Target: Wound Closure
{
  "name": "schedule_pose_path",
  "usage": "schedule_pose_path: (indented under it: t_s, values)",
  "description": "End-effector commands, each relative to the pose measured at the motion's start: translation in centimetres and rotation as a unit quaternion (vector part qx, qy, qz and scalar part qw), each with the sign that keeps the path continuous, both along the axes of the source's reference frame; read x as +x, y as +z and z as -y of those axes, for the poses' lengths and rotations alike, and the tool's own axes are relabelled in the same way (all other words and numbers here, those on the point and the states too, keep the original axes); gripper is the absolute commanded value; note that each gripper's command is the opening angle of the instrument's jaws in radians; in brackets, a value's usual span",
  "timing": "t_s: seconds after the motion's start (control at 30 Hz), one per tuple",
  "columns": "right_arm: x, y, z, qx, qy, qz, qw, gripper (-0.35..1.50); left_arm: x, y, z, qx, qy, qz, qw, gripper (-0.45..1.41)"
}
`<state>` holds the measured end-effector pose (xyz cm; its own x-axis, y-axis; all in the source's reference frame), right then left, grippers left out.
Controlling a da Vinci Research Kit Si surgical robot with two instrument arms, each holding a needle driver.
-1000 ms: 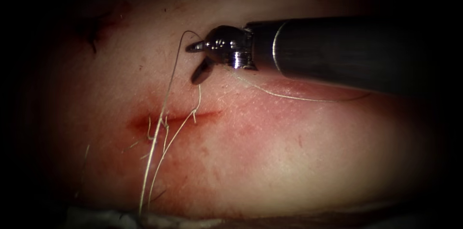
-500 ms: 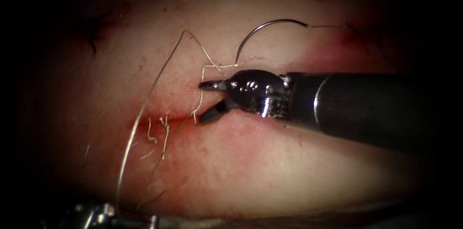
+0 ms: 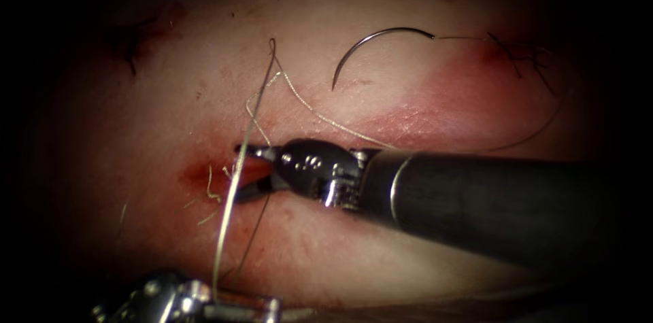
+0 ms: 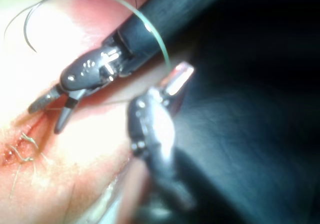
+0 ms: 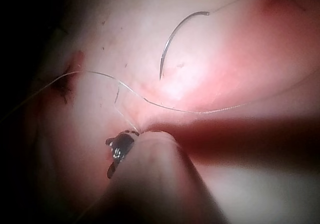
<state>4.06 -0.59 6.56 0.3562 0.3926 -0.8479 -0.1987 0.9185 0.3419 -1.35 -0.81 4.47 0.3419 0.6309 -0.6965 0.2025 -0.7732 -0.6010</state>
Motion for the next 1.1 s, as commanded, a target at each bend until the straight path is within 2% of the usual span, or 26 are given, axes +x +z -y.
schedule_pose_path:
  t_s: [0.03,0.2,0.23,0.33,0.43,0.53,0.7,0.83,1.1]
  values:
    - [0.08,0.02,0.12,0.003,-0.005,-0.004,1.000,1.43,-0.05,0.09,0.04,0.002,0.002,0.002,1.000,-0.45]
    - [0.06,-0.12,0.28,0.003,-0.009,-0.012,1.000,1.43,-0.05,0.23,-0.14,0.002,-0.001,0.001,1.000,-0.45]
    - [0.02,-0.22,0.38,0.003,-0.011,-0.019,1.000,1.43,-0.02,0.36,-0.26,0.001,-0.004,-0.001,1.000,-0.45]
    - [-0.02,-0.31,0.51,0.003,-0.015,-0.023,1.000,1.43,0.03,0.53,-0.43,0.001,-0.004,-0.002,1.000,-0.45]
    - [-0.02,-0.28,0.59,0.006,-0.017,-0.028,0.999,1.42,0.01,0.67,-0.59,0.002,-0.005,-0.001,1.000,-0.45]
    - [-0.01,-0.17,0.72,0.002,-0.023,-0.034,0.999,1.42,-0.13,0.95,-0.92,0.016,-0.001,0.001,1.000,-0.45]
    - [-0.06,-0.13,0.73,0.002,-0.020,-0.050,0.999,1.42,-0.35,1.37,-1.18,0.018,-0.005,0.001,1.000,-0.45]
    - [-0.21,-0.12,0.73,-0.001,-0.014,-0.100,0.995,1.37,-0.38,1.83,-1.20,0.004,0.004,-0.012,1.000,-0.45]
    - [-0.41,-0.04,0.66,-0.013,0.028,-0.184,0.983,1.23,-0.14,2.48,-1.07,-0.014,0.004,-0.035,0.999,-0.45]
